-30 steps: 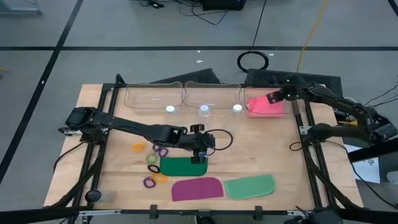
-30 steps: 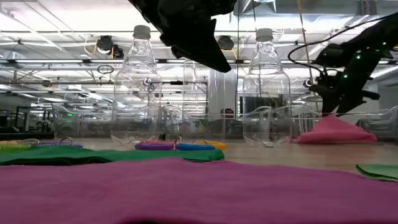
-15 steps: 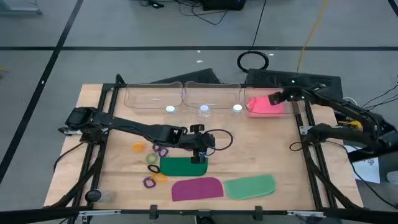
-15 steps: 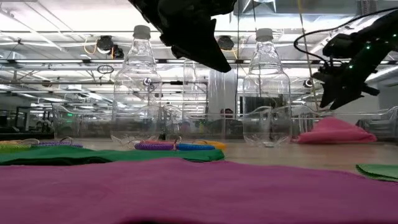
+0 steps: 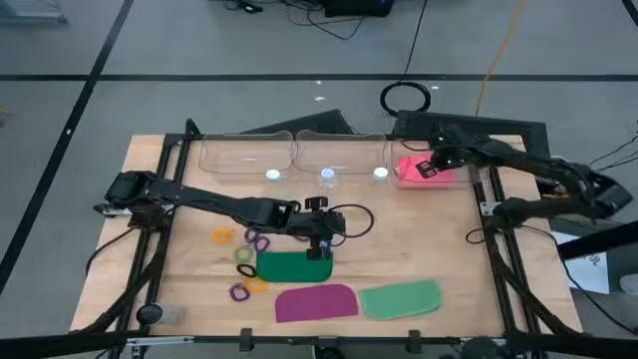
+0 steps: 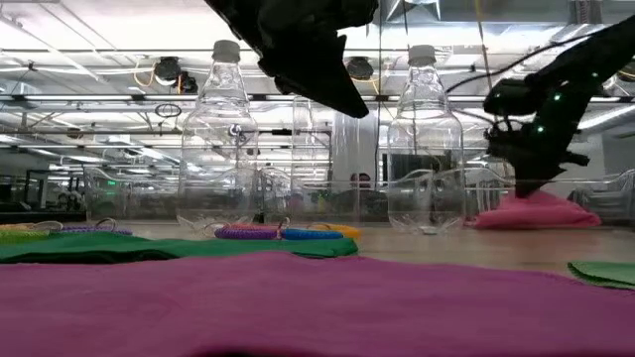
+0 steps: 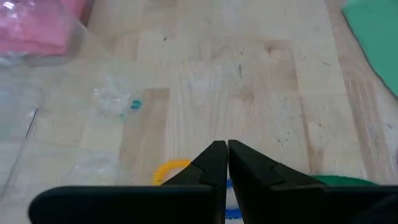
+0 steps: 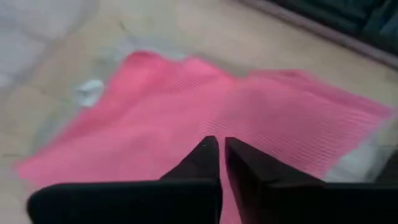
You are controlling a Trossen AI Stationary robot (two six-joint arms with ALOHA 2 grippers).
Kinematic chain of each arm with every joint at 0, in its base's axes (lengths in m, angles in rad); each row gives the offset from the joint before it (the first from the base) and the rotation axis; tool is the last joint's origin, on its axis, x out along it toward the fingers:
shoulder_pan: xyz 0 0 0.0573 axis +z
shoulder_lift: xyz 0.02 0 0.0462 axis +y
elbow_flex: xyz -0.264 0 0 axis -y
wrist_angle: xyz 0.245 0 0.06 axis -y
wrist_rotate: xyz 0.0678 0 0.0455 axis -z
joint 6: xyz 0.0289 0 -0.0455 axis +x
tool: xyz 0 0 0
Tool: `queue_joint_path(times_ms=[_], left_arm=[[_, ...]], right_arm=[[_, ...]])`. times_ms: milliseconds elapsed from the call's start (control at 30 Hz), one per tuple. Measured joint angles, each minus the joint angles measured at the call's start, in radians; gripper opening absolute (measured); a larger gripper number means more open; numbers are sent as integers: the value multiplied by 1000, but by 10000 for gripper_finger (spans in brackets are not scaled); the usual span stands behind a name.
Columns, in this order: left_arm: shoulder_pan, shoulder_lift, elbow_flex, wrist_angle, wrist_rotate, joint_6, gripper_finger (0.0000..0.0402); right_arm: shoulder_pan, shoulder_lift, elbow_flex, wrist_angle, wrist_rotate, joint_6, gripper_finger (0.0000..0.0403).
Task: Pick & Place Sports Items
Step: Put the pink microfiber towel into the right transparent bin
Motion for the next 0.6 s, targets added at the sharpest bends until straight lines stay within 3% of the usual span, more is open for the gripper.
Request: queue_joint_path(times_ms=[133, 200, 433, 600], left_arm=[[0, 0, 0, 0, 0, 0, 19], [-1, 0, 0, 0, 0, 0, 19], [0, 0, 0, 0, 0, 0, 19], [0, 0, 0, 0, 0, 0, 19]], right_arm=[[-3, 64, 0, -16, 187, 15, 5], [-10, 81, 0, -36, 223, 3, 0], [-28, 71, 1, -55, 232, -21, 0], [-19, -39, 2, -52, 230, -58, 1]])
